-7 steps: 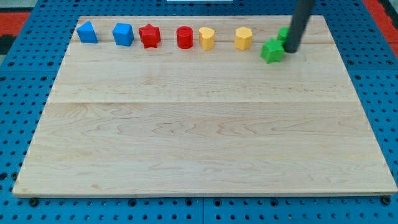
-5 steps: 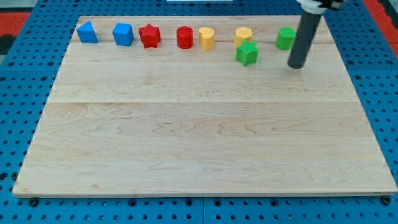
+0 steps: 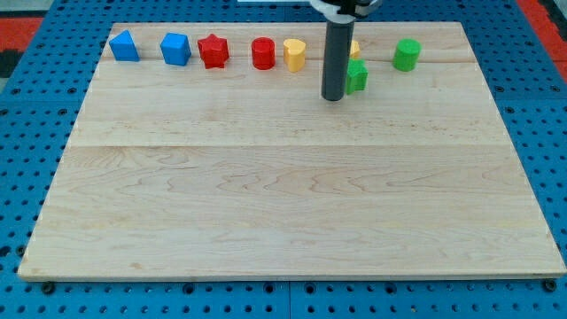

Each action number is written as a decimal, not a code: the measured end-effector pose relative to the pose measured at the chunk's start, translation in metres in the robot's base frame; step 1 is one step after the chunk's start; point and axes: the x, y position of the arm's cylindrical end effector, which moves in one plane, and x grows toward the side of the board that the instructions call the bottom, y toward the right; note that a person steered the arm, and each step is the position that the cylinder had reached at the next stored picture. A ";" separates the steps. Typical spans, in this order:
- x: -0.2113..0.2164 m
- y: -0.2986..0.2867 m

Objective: Move the green star to the bottom right of the yellow hexagon

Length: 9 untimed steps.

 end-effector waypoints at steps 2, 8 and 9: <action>-0.022 0.043; -0.030 0.103; -0.026 0.148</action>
